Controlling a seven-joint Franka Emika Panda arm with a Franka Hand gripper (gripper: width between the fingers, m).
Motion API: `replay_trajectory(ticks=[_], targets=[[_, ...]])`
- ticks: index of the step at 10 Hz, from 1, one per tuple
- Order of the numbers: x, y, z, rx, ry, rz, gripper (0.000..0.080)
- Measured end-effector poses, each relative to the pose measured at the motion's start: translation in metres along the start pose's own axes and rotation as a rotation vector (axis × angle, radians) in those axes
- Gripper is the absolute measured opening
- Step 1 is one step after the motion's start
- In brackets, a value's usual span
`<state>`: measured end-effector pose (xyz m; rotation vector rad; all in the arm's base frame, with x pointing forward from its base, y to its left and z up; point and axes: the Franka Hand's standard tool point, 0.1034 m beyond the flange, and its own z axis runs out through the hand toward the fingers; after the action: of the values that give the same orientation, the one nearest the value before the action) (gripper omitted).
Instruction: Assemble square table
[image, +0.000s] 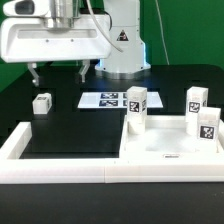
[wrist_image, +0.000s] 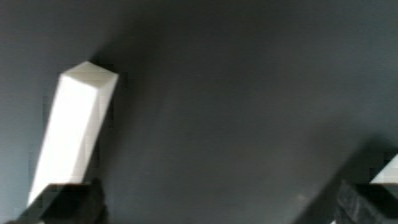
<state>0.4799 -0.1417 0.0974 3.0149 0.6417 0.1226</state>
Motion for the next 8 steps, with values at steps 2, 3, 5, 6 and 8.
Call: replay_trajectory(ticks=[2, 3, 5, 6, 8], targets=[[0.004, -0.013, 0.004, 0.043, -0.107, 0.034, 0.0649], [0.009, -0.009, 0.01, 0.048, -0.167, 0.089, 0.0649], [-0.034, 0.004, 0.029, 0.082, -0.285, 0.168, 0.0649], [-0.065, 0.013, 0.04, 0.096, -0.353, 0.212, 0.0649], [-0.099, 0.031, 0.049, 0.145, -0.5, 0.284, 0.0649]])
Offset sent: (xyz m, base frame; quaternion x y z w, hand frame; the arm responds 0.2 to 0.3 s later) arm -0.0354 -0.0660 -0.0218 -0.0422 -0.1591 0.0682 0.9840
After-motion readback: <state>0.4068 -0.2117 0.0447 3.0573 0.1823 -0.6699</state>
